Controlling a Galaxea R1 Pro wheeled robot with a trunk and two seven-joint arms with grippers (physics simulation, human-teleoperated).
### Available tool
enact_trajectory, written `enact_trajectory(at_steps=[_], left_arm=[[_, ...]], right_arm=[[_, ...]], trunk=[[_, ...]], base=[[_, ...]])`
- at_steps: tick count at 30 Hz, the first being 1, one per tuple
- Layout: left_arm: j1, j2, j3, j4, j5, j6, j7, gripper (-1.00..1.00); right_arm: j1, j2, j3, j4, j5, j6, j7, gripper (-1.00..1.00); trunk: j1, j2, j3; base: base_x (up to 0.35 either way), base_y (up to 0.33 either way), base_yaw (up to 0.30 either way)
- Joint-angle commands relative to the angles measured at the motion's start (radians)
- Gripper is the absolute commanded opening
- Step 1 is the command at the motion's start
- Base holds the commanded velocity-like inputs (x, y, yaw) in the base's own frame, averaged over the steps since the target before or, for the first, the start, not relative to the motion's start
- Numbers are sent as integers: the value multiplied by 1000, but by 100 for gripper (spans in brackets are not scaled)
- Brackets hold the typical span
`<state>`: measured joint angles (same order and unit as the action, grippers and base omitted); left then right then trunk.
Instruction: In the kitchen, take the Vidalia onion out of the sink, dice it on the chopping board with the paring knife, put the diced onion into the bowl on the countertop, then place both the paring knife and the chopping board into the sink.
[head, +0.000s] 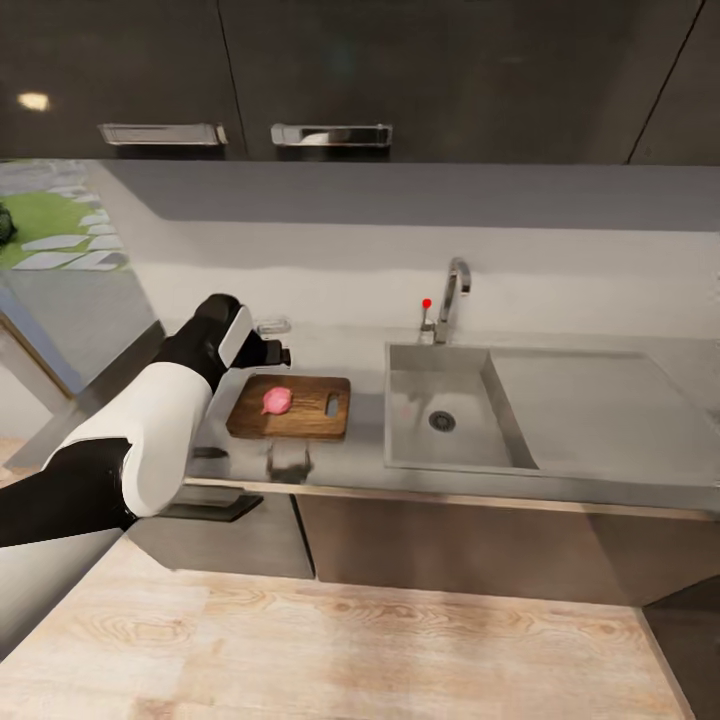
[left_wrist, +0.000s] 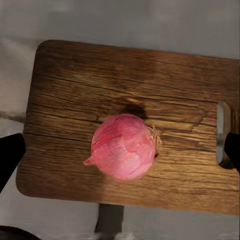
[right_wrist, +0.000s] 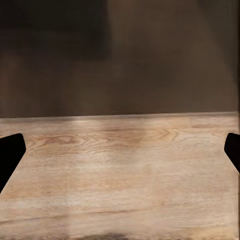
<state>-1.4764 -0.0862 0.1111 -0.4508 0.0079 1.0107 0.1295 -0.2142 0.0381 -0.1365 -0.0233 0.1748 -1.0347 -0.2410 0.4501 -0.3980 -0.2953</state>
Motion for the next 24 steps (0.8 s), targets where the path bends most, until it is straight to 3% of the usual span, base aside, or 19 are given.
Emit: enact_trajectory(at_steps=[1, 24], left_arm=[[-1, -1, 7, 2, 1, 3, 5, 100], [-1, -1, 7, 74, 0, 0, 5, 100]], right_arm=[[-1, 0, -8, 0, 11, -2, -4, 100], [-1, 0, -8, 0, 11, -2, -4, 100]], trunk=[[0, -2, -2], [0, -2, -2]], base=[[-333, 0, 0], [-338, 0, 0]])
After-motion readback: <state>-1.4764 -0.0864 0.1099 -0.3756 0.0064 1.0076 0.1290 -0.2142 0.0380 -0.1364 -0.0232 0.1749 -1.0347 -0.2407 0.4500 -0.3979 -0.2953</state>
